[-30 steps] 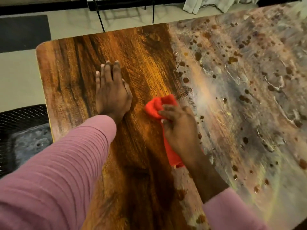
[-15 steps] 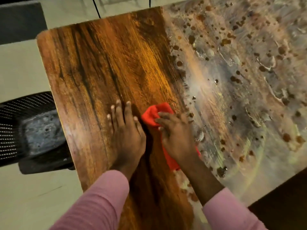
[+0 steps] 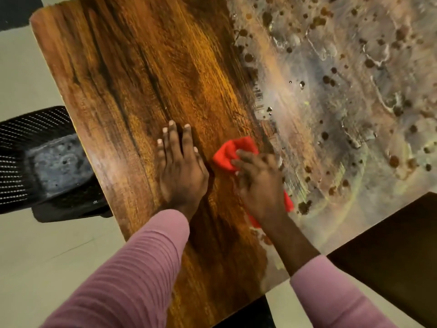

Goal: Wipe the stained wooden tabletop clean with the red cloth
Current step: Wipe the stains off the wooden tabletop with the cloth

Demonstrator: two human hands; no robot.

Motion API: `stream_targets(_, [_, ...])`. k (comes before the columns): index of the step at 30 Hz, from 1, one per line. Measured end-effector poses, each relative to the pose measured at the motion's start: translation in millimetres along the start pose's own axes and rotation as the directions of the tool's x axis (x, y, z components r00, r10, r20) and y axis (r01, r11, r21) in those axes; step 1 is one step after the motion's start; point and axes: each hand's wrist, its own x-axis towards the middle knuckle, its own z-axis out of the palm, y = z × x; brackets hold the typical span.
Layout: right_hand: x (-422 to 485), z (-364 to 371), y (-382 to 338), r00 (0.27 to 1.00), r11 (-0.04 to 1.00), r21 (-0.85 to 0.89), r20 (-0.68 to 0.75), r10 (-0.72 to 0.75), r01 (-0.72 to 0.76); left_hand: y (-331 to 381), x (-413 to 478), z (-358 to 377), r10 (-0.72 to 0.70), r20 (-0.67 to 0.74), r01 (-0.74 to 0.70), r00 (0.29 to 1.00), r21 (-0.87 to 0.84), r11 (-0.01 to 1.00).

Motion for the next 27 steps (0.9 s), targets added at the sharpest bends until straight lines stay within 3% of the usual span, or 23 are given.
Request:
stream_targets(4, [-29.7, -8.3, 11.0, 0.983, 0.986, -0.008, 0.079, -0.168, 0.169, -0.4, -0.7, 0.3, 0.009, -0.025, -0.009, 1.000, -0.002, 1.000])
stream_targets(7, [-15.5, -22.4, 39.6, 0.998, 0.996, -0.071, 0.006, 0.062, -0.061, -1.7, -0.9, 0.3, 0.017, -0.023, -0.018, 1.000, -0.013, 1.000])
stream_targets(10, [-10.2, -21.0, 39.5, 0.965, 0.968, -0.011, -0.086, 0.250, -0.251, -2.1, -0.7, 1.5, 0.027, -0.034, -0.028, 0.999, -0.016, 0.999])
stream_targets(14, [-44.0, -0.3, 3.3, 0.999, 0.999, 0.003, -0.027, 0.036, -0.036, -3.3, -0.3, 5.5, 0.028, -0.091, -0.030, 0.995, -0.025, 0.999])
stream_targets(18, [-70.2, 3.6, 3.9, 0.983, 0.985, -0.009, 0.073, -0.170, 0.171, -6.9, -4.5, 6.6, 0.086, -0.112, -0.091, 0.990, -0.039, 0.995])
stream_targets(21, [-60.1, -10.1, 27.9, 1.000, 0.997, -0.071, -0.002, 0.011, -0.011, -5.8, -16.6, 6.4, 0.149, -0.108, -0.154, 0.983, -0.039, 0.987])
stream_targets(24, [-49.5, -19.0, 38.5, 0.968, 0.972, 0.014, -0.094, 0.234, -0.234, 3.6, -52.4, 9.1, 0.130, -0.110, -0.138, 0.985, -0.068, 0.988])
stream_targets(27, [-70.9, -10.7, 23.8, 0.987, 0.988, 0.031, -0.062, 0.151, -0.149, 16.2, -102.1, 17.4, 0.024, -0.089, -0.035, 0.996, -0.125, 0.992])
